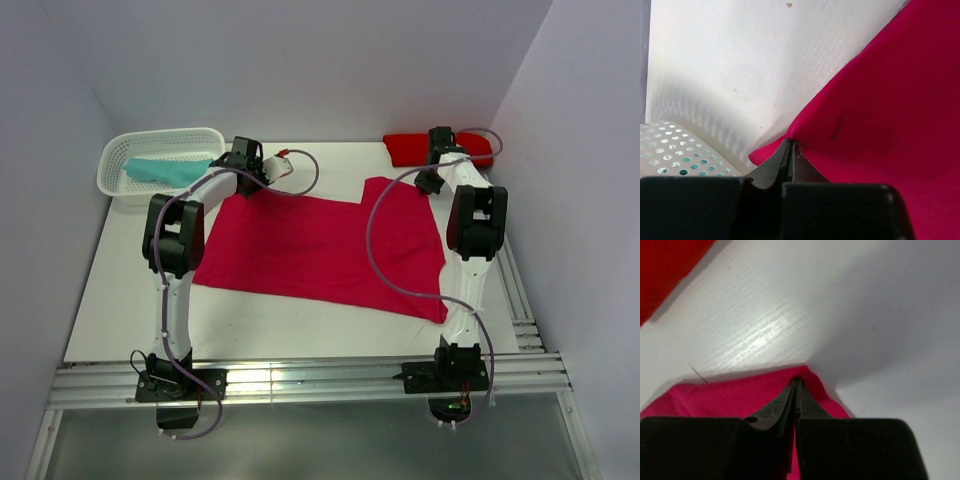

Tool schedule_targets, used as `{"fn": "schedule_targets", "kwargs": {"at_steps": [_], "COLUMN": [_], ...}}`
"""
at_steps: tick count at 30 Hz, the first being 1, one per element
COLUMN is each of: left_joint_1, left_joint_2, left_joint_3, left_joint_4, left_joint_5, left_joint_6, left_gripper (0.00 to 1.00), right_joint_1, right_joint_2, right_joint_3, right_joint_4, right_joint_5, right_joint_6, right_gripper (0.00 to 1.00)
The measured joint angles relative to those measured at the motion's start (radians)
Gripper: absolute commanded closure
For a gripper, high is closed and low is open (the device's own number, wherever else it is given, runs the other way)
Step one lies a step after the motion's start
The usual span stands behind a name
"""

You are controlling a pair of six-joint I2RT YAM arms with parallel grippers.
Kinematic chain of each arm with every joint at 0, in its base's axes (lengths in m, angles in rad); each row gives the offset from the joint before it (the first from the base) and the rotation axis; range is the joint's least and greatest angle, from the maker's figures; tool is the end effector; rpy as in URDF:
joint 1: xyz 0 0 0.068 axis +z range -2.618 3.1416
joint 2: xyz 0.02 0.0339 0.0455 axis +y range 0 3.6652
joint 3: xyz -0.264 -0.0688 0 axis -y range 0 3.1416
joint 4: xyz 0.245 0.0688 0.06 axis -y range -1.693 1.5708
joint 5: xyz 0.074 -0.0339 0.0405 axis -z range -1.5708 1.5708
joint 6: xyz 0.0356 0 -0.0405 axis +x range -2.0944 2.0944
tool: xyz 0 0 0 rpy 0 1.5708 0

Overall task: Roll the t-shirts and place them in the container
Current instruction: Fold the tshirt

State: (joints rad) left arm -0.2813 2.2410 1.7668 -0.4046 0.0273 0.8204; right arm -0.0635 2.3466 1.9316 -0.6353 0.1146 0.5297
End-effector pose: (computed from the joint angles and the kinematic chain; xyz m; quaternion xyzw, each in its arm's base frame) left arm 0.4794 -0.1395 0.1775 0.4963 0.7991 0.0779 0.3303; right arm 0.5064 -0.0363 0.1632 0.2961 0.9183 0.0055 0.2627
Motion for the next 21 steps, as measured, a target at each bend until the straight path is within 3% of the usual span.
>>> {"fn": "schedule_targets", "kwargs": {"at_steps": [2, 15, 21], "left_joint_1": [-0.001, -0.004, -0.004], "left_joint_2": [0.0, 0.0, 0.0], "left_joint_3": [-0.005, -0.021, -0.029], "left_joint_4": [0.007, 0.027, 0.034], "left_joint_5": [-0.002, -0.034, -0.043], "left_joint_6": [0.0, -0.004, -0.005], "left_gripper": [1.0, 1.0, 1.0], "right_joint_1": [0.0, 0.0, 0.0], "right_joint_2": [-0.022, -0.128, -0.249], "right_joint_3": [-0.033, -0.166, -0.299], "right_joint_4": [0.018, 0.062, 0.101], "right_joint_5": [0.0, 0.013, 0.012], "right_joint_6": [0.0, 0.0, 0.0], "right_gripper": [1.0, 1.0, 1.0]}}
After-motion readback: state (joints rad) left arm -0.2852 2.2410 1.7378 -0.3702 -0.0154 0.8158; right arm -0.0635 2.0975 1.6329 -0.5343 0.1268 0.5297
